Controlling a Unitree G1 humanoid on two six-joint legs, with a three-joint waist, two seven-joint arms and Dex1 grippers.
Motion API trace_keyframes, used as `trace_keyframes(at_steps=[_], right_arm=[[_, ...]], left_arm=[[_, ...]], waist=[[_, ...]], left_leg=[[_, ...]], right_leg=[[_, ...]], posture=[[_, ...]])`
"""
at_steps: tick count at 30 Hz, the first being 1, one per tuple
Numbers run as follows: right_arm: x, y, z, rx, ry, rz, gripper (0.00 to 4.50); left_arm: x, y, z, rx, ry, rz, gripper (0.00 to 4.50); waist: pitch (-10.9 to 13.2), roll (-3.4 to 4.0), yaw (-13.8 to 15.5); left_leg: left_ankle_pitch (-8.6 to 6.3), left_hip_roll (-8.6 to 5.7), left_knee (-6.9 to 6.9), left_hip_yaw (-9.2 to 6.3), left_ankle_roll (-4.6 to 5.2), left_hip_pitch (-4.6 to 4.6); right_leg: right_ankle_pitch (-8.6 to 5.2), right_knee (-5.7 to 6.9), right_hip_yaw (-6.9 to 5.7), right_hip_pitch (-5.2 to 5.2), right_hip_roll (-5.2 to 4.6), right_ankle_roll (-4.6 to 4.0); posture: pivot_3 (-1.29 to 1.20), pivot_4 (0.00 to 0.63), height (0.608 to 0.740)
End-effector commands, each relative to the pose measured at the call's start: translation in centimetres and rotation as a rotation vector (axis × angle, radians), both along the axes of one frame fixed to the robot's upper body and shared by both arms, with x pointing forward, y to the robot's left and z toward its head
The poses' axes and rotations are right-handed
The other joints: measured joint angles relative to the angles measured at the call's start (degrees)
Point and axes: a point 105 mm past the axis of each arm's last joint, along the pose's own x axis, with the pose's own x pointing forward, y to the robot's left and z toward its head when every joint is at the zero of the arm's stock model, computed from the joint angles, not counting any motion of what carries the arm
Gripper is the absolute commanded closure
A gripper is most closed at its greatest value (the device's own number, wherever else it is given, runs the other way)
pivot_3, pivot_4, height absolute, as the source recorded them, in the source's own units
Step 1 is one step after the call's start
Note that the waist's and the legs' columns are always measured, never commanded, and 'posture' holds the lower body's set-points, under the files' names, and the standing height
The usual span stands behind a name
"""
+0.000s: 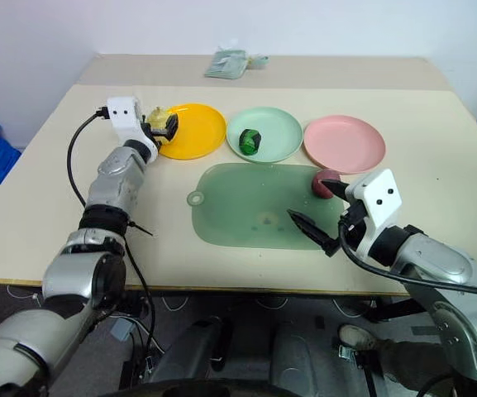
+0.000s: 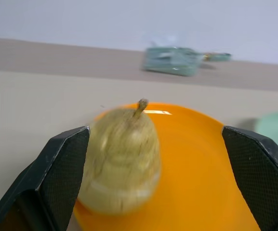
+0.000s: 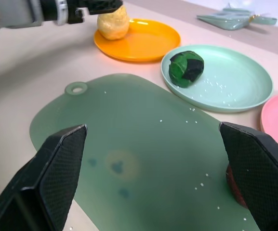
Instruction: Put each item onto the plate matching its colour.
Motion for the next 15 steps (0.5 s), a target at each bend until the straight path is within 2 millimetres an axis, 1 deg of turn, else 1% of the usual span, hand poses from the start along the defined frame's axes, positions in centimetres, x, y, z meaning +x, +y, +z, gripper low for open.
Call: trace_keyframes(at_steps=[1, 3, 5, 7, 9, 12, 15], right_arm=[[0.3, 0.0, 0.7, -0.006, -0.032, 0.006, 0.00], [0.7, 0.0, 0.7, -0.001, -0.031, 0.007, 0.00], [1.3, 0.0, 0.6, 0.002, -0.032, 0.006, 0.00], [1.8, -0.1, 0.6, 0.004, -0.034, 0.000, 0.00], [2.8, -0.5, 0.4, 0.004, -0.039, -0.024, 0.00], [5.1, -1.4, -0.5, -0.014, -0.045, -0.091, 0.00], [7.3, -2.3, -1.6, -0.044, -0.046, -0.149, 0.00]], left_arm=[[-3.4, -1.7, 3.3, -0.002, -0.115, -0.193, 0.03], [-5.9, -2.7, 3.5, 0.012, -0.140, -0.341, 0.03], [-8.5, -3.5, 3.2, 0.075, -0.150, -0.502, 0.03], [-10.3, -3.7, 2.7, 0.151, -0.164, -0.593, 0.03], [-12.3, -3.5, 2.2, 0.194, -0.156, -0.699, 0.03], [-15.1, -2.5, 2.0, 0.217, -0.110, -0.854, 0.03], [-16.7, -1.9, 1.7, 0.266, -0.076, -0.924, 0.03]], waist=[[0.00, 0.00, -0.15], [0.00, 0.01, -0.12], [-0.02, 0.04, -0.06], [-0.08, 0.14, 0.01], [-0.10, 0.17, -0.05], [-0.09, 0.18, -0.55], [-0.09, 0.21, -0.84]], left_leg=[[0.00, 0.00, 0.00, 0.00, 0.01, 0.00], [0.00, 0.01, 0.02, 0.00, 0.00, 0.00], [-0.01, 0.01, 0.05, 0.00, 0.00, 0.01], [-0.02, 0.02, 0.05, 0.00, -0.01, 0.04], [-0.03, 0.02, 0.02, 0.01, -0.01, 0.06], [-0.03, 0.04, -0.02, 0.02, -0.01, 0.06], [-0.02, 0.06, -0.06, 0.01, -0.01, 0.06]], right_leg=[[0.00, 0.00, 0.01, -0.01, 0.00, 0.00], [0.00, 0.01, 0.01, 0.00, 0.00, -0.01], [0.00, 0.01, 0.00, 0.04, 0.00, -0.03], [-0.01, -0.03, 0.00, 0.08, 0.00, -0.05], [-0.02, -0.07, 0.00, 0.11, 0.00, -0.06], [-0.06, -0.08, 0.01, 0.05, 0.00, -0.14], [-0.09, -0.09, 0.00, -0.02, 0.01, -0.20]], posture=[[0.00, 0.150, 0.740], [0.00, 0.150, 0.740], [0.00, 0.150, 0.740], [0.00, 0.150, 0.740], [0.00, 0.150, 0.740], [0.00, 0.150, 0.740], [0.00, 0.150, 0.740]])
